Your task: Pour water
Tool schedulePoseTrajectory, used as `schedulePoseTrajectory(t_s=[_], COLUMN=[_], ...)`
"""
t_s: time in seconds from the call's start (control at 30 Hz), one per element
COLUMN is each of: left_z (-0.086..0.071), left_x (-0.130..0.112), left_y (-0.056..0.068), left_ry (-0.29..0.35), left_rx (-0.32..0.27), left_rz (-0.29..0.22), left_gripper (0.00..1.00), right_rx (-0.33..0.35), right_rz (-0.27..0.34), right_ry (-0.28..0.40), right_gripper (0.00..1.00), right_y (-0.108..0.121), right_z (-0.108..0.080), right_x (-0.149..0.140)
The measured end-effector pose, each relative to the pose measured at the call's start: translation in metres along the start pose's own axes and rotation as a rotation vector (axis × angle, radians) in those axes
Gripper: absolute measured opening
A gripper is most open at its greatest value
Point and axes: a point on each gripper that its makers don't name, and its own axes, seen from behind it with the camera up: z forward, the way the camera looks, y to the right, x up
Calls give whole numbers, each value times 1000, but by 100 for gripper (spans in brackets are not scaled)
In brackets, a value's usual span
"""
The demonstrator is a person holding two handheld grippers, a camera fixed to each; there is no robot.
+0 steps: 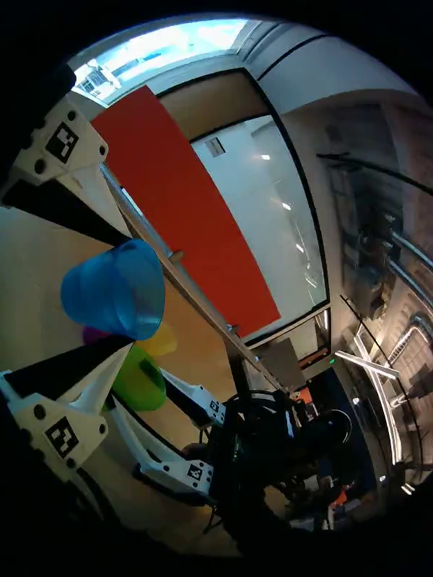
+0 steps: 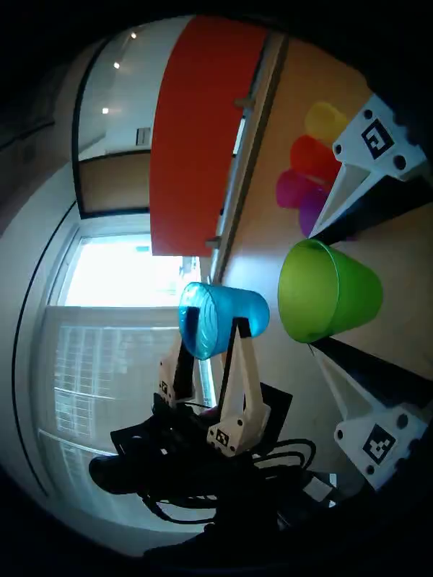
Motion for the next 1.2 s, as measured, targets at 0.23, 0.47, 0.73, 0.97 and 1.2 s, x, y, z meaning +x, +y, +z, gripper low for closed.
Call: schedulePoseTrajectory(t_s=[0.23,0.47,0.73,0.97,1.2], left_z=[0,1,-1,-1,2], left_x=[0,0,4,8,7], left_y=[3,7,8,11,10], left_ry=[-9,-20,-30,-29,-30], left_rx=[-5,-16,-9,-13,-8], left_rz=[71,123,214,262,319], left_gripper=[86,86,85,86,86], right_rx=[14,22,30,38,42], right_rz=[-13,-29,-37,-40,-42], right_ry=[-4,-15,-22,-24,-25], right_gripper=[92,92,92,92,92], right_y=[-4,-6,-6,-9,-10], right_z=[1,1,2,4,4], right_x=[0,-1,-4,-3,-4])
